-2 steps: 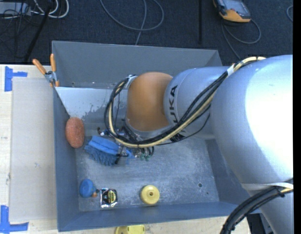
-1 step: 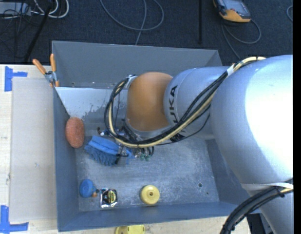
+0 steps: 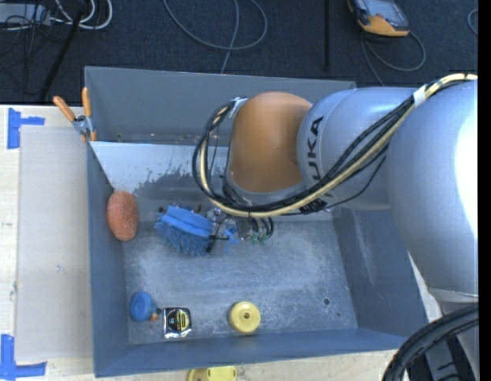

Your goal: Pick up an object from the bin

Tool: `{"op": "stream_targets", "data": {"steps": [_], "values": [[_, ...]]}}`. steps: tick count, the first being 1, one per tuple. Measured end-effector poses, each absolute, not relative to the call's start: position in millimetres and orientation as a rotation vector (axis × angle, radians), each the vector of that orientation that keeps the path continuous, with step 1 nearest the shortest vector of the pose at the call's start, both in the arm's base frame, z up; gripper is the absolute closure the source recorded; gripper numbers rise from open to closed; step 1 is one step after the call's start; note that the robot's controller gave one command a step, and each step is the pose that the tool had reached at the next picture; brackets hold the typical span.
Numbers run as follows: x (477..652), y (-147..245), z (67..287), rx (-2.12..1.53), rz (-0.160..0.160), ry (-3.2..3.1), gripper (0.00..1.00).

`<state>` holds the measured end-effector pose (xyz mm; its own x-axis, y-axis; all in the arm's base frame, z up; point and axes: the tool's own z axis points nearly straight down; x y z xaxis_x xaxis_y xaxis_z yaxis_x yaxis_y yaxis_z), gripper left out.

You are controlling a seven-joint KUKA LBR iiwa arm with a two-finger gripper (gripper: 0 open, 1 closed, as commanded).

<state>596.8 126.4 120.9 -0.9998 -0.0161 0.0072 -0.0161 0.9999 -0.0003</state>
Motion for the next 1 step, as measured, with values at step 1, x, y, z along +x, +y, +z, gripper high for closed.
{"op": "stream_targets", "data": {"steps": [1], "values": [[602.3, 141.2, 161.4, -0.012, 0.004, -3.144, 1.0]]}}
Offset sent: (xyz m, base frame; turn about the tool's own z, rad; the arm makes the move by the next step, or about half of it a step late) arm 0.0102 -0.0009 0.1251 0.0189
